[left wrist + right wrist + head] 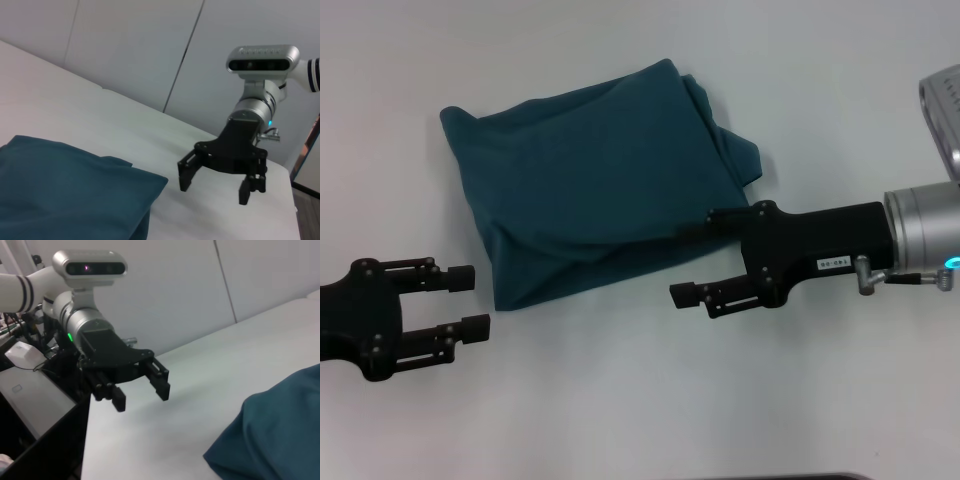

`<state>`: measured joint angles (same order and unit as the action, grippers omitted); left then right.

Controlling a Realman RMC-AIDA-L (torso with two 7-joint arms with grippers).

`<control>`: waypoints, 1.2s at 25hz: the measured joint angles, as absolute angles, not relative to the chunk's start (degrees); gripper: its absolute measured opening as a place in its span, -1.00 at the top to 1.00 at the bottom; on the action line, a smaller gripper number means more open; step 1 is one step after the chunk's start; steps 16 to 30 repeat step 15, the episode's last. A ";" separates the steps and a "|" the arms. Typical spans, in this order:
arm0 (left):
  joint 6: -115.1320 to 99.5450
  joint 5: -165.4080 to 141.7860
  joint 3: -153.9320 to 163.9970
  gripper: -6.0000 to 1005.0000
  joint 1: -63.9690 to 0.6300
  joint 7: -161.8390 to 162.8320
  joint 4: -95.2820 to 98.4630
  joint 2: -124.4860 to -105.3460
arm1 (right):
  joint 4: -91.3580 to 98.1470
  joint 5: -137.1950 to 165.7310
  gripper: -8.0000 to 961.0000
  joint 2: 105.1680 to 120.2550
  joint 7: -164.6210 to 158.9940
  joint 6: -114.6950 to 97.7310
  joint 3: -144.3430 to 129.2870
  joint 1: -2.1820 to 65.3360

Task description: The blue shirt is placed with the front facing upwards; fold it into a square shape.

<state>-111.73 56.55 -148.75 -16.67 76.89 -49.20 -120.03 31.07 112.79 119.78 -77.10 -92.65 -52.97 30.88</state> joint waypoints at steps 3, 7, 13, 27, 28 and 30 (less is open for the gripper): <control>-111.34 56.48 -148.56 -0.22 -16.76 76.54 -49.21 -120.15 | 30.60 112.77 -0.81 119.87 -77.12 -91.47 -53.18 31.58; -111.27 56.76 -149.47 -0.22 -16.55 76.43 -49.22 -120.13 | 30.46 112.69 -0.81 119.86 -77.13 -91.06 -53.22 31.74; -111.26 56.65 -149.62 -0.22 -16.81 76.38 -48.89 -120.16 | 30.43 112.66 -0.81 119.80 -77.16 -90.87 -53.26 31.26; -111.26 56.39 -149.08 -0.22 -17.14 76.37 -48.85 -120.55 | 30.41 112.65 -0.81 119.79 -77.16 -90.84 -53.26 31.23; -111.26 56.39 -149.08 -0.22 -17.14 76.37 -48.85 -120.55 | 30.41 112.65 -0.81 119.79 -77.16 -90.84 -53.26 31.23; -111.26 56.39 -149.08 -0.22 -17.14 76.37 -48.85 -120.55 | 30.41 112.65 -0.81 119.79 -77.16 -90.84 -53.26 31.23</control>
